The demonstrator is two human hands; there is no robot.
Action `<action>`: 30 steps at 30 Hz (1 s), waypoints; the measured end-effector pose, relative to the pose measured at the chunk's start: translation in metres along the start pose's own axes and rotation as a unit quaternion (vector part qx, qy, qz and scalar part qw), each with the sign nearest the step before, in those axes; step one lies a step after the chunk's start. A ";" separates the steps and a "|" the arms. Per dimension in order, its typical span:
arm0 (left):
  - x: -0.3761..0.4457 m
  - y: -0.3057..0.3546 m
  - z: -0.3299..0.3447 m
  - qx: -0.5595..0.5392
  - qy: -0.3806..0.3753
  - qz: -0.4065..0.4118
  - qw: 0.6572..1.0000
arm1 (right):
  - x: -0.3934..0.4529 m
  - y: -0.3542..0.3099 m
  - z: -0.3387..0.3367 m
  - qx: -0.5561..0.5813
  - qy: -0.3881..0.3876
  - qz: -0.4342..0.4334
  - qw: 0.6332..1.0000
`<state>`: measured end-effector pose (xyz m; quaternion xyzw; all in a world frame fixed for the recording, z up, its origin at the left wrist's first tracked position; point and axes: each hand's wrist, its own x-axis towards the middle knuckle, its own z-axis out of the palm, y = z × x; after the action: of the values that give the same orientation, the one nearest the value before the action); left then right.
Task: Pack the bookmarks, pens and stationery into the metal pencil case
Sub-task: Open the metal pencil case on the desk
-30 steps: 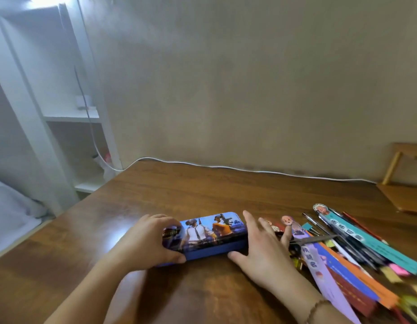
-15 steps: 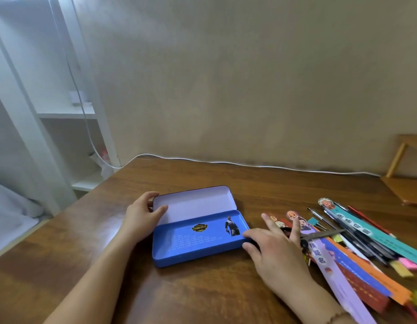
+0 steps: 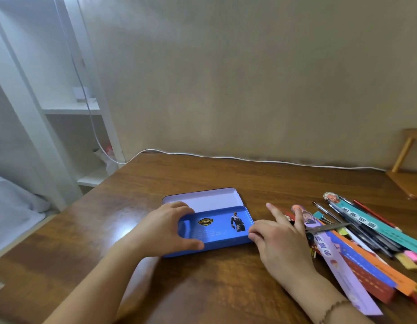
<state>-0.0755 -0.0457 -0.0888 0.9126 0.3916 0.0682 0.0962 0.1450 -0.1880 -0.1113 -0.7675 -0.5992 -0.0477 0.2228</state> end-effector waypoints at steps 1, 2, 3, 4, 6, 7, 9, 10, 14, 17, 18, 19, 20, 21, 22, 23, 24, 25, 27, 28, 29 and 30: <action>0.002 0.000 0.000 -0.008 0.005 0.003 1.000 | -0.001 -0.001 0.000 -0.001 0.001 0.001 1.000; 0.003 -0.001 -0.001 -0.015 0.005 0.005 1.000 | -0.002 -0.002 -0.001 -0.001 0.003 0.002 1.000; 0.005 -0.001 -0.002 -0.016 0.003 0.009 1.000 | -0.002 -0.003 -0.002 0.000 0.006 0.005 1.000; 0.005 0.000 -0.004 -0.010 0.002 0.014 1.000 | -0.003 -0.004 -0.003 0.001 0.009 0.009 1.000; 0.006 0.005 -0.008 0.025 0.010 0.019 0.999 | -0.003 -0.006 -0.006 -0.003 0.011 0.018 1.000; 0.006 0.007 -0.009 0.051 0.020 0.022 0.998 | -0.003 -0.006 -0.007 -0.007 0.010 0.019 1.000; 0.006 0.012 -0.012 0.108 0.039 0.043 0.992 | -0.001 -0.006 -0.006 -0.011 0.008 0.018 1.000; 0.006 0.013 -0.014 0.130 0.036 0.055 0.989 | -0.001 -0.005 -0.005 -0.009 0.006 0.019 1.000; 0.010 0.012 -0.017 0.125 -0.002 0.055 0.991 | -0.001 -0.001 -0.002 0.009 0.009 0.019 1.000; 0.022 0.007 -0.009 0.102 0.001 0.037 0.994 | -0.001 0.000 -0.002 0.009 0.010 0.023 1.000; 0.027 0.006 -0.006 0.088 0.007 0.031 0.996 | 0.000 0.000 -0.002 0.007 0.009 0.023 1.000; 0.031 0.004 -0.003 0.075 0.015 0.028 0.997 | 0.000 0.001 -0.002 0.007 0.009 0.023 1.000; 0.034 0.003 0.001 0.065 0.026 0.026 0.997 | 0.000 0.001 -0.004 0.008 0.011 0.023 1.000; 0.036 0.001 0.004 0.057 0.041 0.023 0.997 | 0.000 0.000 -0.005 0.006 0.013 0.024 1.000; 0.037 0.001 0.007 0.049 0.057 0.021 0.997 | 0.000 0.000 -0.006 0.000 0.013 0.024 1.000; 0.038 0.001 0.009 0.046 0.072 0.017 0.996 | 0.000 0.000 -0.006 -0.004 0.012 0.025 1.000; 0.038 0.002 0.011 0.053 0.083 0.014 0.995 | 0.000 0.000 -0.004 -0.004 0.014 0.026 1.000; 0.038 0.004 0.013 0.067 0.092 0.010 0.993 | 0.000 -0.001 -0.003 -0.002 0.018 0.026 0.999; 0.038 0.007 0.014 0.103 0.112 0.008 0.988 | 0.002 -0.002 0.001 0.008 0.027 0.030 0.999; 0.038 0.007 0.015 0.119 0.121 0.008 0.985 | 0.003 -0.002 0.003 0.012 0.033 0.031 0.999; 0.039 0.007 0.015 0.130 0.128 0.007 0.983 | 0.004 -0.003 0.004 0.014 0.037 0.031 0.999; 0.039 0.006 0.015 0.136 0.135 0.003 0.982 | 0.004 -0.003 0.005 0.015 0.041 0.030 0.999</action>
<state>-0.0413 -0.0234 -0.1004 0.9007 0.4041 0.1369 -0.0823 0.1424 -0.1815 -0.1138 -0.7794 -0.5667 -0.0637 0.2597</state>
